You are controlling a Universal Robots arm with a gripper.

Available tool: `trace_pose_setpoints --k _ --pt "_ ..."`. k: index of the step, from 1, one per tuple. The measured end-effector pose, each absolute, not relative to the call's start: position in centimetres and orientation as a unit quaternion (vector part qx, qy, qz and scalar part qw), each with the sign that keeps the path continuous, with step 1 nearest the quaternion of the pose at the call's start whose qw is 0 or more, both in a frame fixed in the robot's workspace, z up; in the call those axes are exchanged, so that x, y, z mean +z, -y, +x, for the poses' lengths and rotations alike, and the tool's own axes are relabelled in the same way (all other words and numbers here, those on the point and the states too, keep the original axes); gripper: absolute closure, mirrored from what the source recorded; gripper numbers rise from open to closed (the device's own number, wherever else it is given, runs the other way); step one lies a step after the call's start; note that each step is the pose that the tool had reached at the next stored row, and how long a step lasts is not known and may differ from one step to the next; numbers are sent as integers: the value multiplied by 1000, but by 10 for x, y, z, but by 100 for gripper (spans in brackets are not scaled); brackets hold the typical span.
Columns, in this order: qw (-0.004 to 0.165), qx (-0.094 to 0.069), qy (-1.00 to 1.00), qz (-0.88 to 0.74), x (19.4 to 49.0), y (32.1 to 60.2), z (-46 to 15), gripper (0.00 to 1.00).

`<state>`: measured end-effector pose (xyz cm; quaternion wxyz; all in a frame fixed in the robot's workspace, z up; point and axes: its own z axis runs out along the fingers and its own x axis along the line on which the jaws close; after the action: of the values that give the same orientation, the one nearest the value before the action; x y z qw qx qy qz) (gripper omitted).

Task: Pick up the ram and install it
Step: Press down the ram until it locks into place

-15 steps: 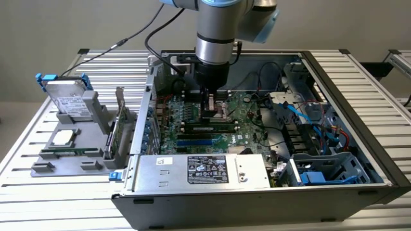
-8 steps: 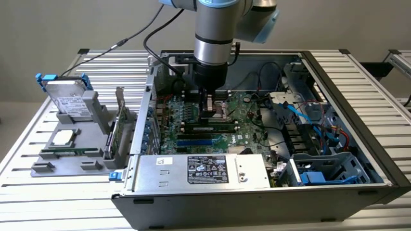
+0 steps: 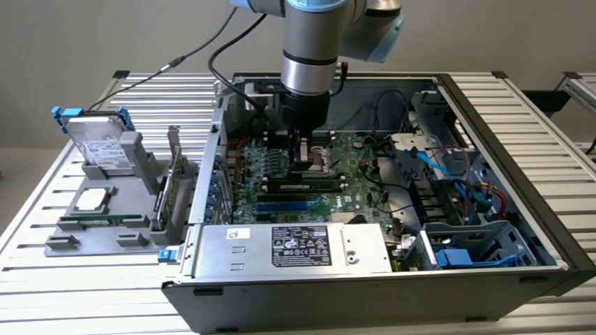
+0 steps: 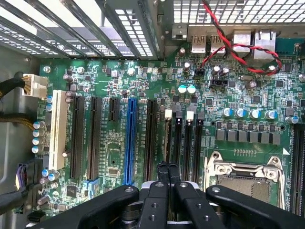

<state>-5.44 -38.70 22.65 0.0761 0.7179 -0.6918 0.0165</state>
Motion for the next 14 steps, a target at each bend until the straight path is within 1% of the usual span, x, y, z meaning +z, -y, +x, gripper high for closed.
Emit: trace_pose_setpoints --k 14 --pt "77 17 692 718 228 387 -53 90"
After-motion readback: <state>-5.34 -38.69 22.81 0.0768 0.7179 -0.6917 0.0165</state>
